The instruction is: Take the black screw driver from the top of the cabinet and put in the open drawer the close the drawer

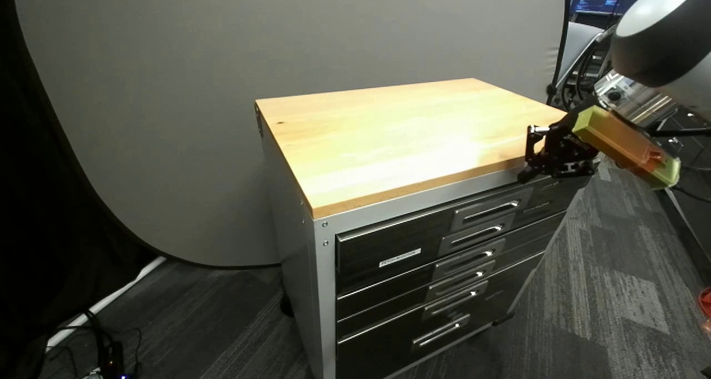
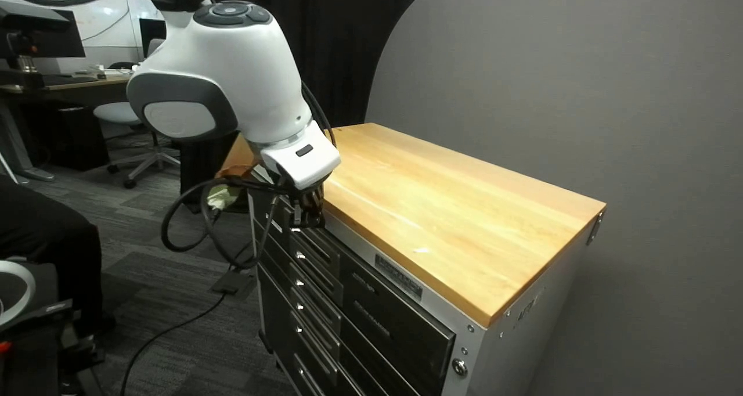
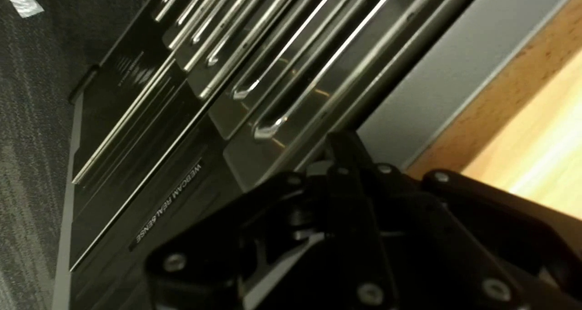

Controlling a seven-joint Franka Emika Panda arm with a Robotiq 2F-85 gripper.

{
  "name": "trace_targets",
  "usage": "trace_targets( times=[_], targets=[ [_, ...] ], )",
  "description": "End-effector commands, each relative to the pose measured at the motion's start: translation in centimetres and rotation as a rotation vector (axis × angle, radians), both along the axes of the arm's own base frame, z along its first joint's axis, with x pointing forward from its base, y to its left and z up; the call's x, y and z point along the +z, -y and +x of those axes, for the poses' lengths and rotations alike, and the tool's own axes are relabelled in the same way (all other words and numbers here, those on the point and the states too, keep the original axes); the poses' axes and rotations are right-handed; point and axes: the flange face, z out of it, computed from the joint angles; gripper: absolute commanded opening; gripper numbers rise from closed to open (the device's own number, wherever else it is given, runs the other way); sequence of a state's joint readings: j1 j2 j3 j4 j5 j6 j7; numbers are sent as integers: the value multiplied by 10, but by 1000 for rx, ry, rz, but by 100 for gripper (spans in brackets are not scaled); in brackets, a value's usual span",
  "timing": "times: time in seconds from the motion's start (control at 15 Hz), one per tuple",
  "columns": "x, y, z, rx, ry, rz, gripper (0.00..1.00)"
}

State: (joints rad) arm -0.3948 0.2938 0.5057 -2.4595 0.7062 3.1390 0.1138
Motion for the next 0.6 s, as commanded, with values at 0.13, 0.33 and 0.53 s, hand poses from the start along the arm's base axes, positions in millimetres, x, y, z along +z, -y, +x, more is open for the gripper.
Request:
trace_targets(
  times=[0.13, 0.33, 0.53],
  targets=[
    [48, 10, -22, 252, -195, -105, 50],
    [85, -6, -17, 406, -299, -182, 72],
    [125, -34, -17, 549, -402, -266, 94]
  ],
)
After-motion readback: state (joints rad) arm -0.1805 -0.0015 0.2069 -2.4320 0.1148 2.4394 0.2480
